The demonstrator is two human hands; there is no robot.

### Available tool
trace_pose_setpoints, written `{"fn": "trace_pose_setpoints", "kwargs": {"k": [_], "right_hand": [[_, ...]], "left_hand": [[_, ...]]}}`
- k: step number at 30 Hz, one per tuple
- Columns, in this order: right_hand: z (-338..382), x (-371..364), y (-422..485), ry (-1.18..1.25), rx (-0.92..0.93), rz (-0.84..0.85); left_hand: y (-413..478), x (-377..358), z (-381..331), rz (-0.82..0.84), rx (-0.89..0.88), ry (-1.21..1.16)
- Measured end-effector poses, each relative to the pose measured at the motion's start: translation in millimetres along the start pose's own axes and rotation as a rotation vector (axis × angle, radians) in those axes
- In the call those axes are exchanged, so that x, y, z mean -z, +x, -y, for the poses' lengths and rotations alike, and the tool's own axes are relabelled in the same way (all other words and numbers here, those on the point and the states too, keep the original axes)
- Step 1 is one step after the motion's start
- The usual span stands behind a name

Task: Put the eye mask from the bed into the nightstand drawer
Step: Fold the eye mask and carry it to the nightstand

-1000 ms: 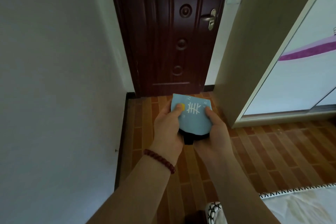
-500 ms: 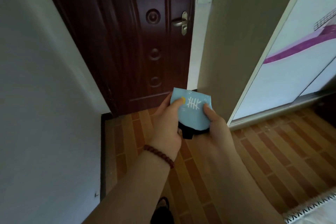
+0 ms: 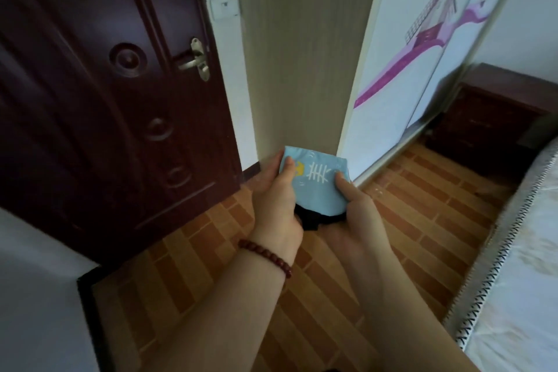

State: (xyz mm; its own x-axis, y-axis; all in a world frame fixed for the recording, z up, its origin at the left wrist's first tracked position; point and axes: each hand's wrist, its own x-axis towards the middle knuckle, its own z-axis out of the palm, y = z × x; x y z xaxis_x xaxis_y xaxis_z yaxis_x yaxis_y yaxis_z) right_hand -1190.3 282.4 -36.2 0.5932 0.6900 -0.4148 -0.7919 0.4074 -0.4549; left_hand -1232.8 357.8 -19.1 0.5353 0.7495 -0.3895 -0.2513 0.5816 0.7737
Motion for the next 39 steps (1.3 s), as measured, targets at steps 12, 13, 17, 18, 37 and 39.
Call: {"fn": "trace_pose_setpoints", "kwargs": {"k": [12,13,17,18,37,39], "right_hand": [[155,43,86,0.061,0.254,-0.107],[171,46,93,0.063,0.269,-0.111],[228,63,118,0.067,0.278,-0.142],[236,65,122,0.078,0.280,-0.155],[423,107,242,0.249,0.517,-0.345],[440,111,253,0.255,0.556,-0.344]], "left_hand": [[88,-166,65,0.167,0.151,0.070],[95,-181,70,0.178,0.162,0.078],[120,-238,93,0.243,0.197,0.090],[124,-246,97,0.249,0.200,0.094],[247,-455,163,0.513,0.336,0.315],[259,-476,166,0.559,0.339,0.326]]}}
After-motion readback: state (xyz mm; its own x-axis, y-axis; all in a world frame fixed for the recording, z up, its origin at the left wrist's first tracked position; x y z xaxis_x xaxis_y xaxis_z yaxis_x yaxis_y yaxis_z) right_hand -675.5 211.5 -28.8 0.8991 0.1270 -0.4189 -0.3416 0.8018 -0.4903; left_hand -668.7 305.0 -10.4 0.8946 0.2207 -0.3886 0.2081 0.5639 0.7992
